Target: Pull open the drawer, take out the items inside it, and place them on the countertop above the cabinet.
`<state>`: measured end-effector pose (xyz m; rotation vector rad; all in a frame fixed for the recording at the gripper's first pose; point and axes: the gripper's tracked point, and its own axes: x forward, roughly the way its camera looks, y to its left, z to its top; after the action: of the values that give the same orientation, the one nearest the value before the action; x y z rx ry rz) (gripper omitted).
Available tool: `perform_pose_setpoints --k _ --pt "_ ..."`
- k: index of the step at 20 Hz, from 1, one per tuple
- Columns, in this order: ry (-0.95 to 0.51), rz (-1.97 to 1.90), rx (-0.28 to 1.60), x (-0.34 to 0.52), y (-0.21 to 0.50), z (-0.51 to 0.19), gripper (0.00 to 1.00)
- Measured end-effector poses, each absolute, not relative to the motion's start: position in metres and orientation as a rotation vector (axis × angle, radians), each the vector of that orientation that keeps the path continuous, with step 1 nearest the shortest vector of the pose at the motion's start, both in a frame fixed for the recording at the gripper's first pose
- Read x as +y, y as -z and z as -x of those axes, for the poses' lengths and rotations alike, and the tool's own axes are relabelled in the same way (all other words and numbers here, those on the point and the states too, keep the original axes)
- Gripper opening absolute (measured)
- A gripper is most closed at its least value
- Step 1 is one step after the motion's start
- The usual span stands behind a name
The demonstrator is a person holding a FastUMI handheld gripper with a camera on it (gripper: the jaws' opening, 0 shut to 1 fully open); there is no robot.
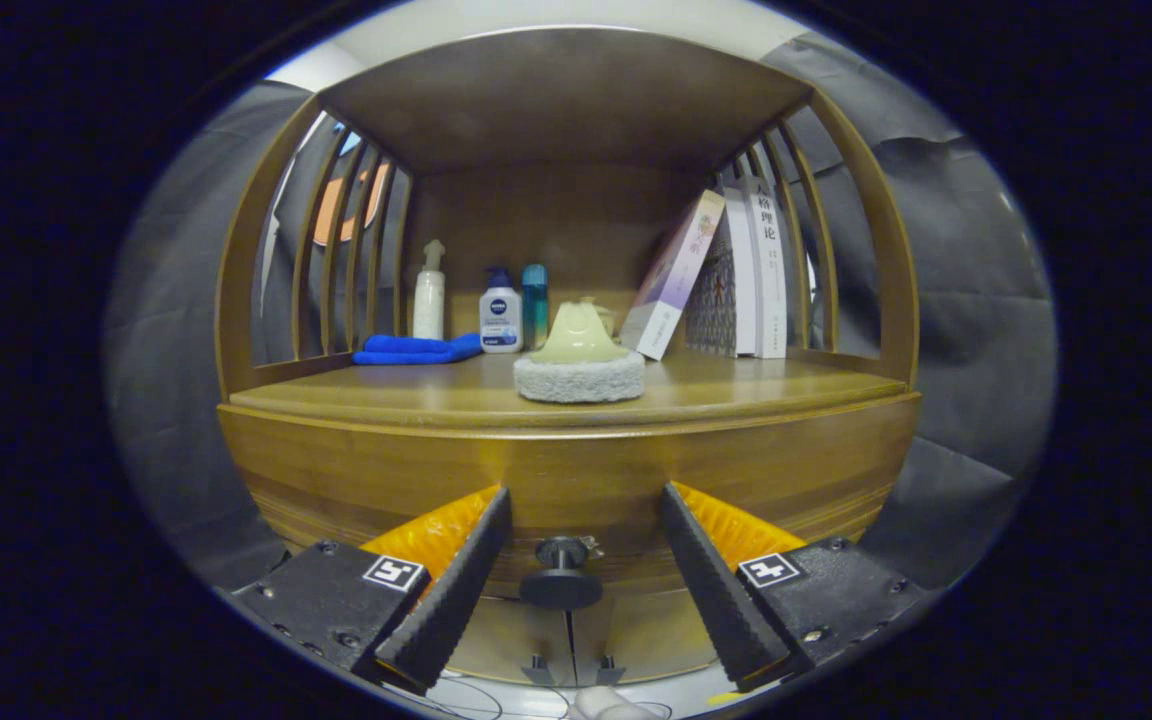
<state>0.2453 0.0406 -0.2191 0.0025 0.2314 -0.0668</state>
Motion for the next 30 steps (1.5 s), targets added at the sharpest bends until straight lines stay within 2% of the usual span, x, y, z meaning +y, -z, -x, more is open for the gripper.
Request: perform_pose_setpoints --k 5,7,20,30 --pt "0.056 0.053 0.255 0.038 0.217 -0.241 0.99" --pt "0.048 0.058 0.211 0.037 0.200 -0.230 0.99" --pt "-0.030 0.003 0.033 0.019 0.045 -0.064 0.99" --pt "-0.017 -0.044 -0.036 -0.023 0.015 -0.002 0.99"
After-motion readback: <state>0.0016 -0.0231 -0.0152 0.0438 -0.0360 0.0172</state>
